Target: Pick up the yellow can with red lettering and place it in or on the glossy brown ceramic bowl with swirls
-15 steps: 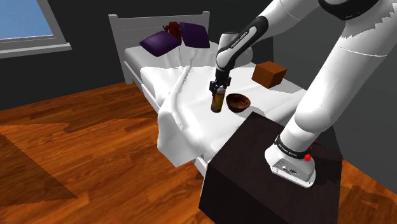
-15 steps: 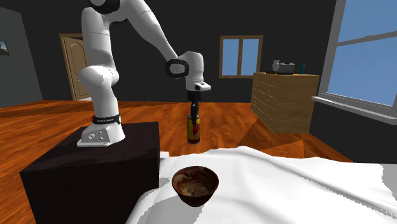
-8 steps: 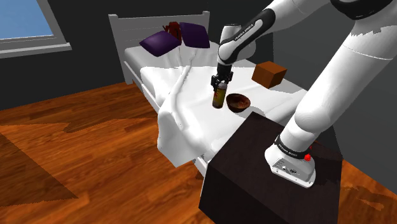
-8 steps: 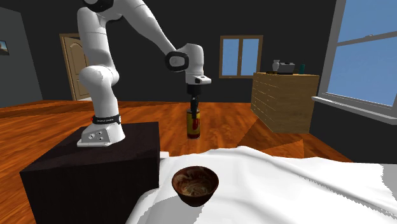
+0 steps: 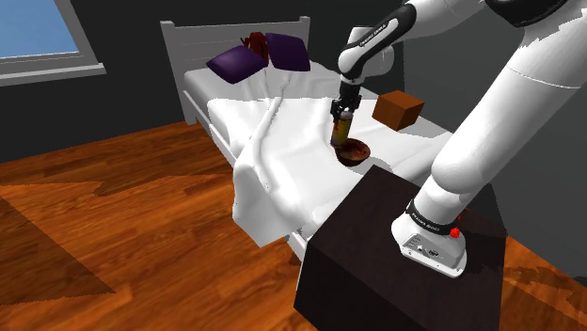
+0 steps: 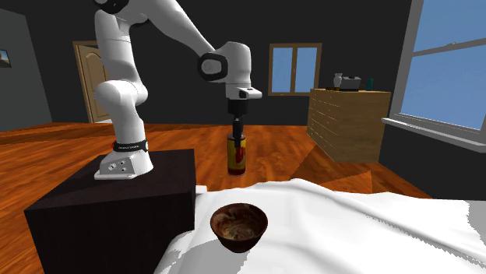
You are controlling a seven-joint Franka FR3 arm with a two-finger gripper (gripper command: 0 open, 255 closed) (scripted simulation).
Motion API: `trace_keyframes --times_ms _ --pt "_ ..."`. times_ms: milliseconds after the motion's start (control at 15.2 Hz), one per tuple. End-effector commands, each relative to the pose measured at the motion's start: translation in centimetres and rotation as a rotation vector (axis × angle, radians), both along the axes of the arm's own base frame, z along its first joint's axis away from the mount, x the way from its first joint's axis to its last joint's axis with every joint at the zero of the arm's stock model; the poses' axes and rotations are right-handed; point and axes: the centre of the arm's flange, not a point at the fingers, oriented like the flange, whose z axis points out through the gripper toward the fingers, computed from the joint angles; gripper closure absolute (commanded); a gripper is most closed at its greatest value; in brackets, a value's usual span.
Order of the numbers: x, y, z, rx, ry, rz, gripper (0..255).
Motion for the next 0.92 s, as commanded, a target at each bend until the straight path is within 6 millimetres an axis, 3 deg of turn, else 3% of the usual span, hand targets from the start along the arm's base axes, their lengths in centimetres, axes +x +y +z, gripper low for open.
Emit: trace_keyframes --times_ms 0,528,594,858 --pt "-0.5 -2.5 0.4 0.000 0.000 0.002 255" --pt "-2.5 -12.6 2.4 0.000 0.000 0.002 255" --pt "-2.9 -14.8 2.8 0.000 0.000 0.002 255" --pt "-2.9 -14.8 0.7 0.000 0.000 0.002 255"
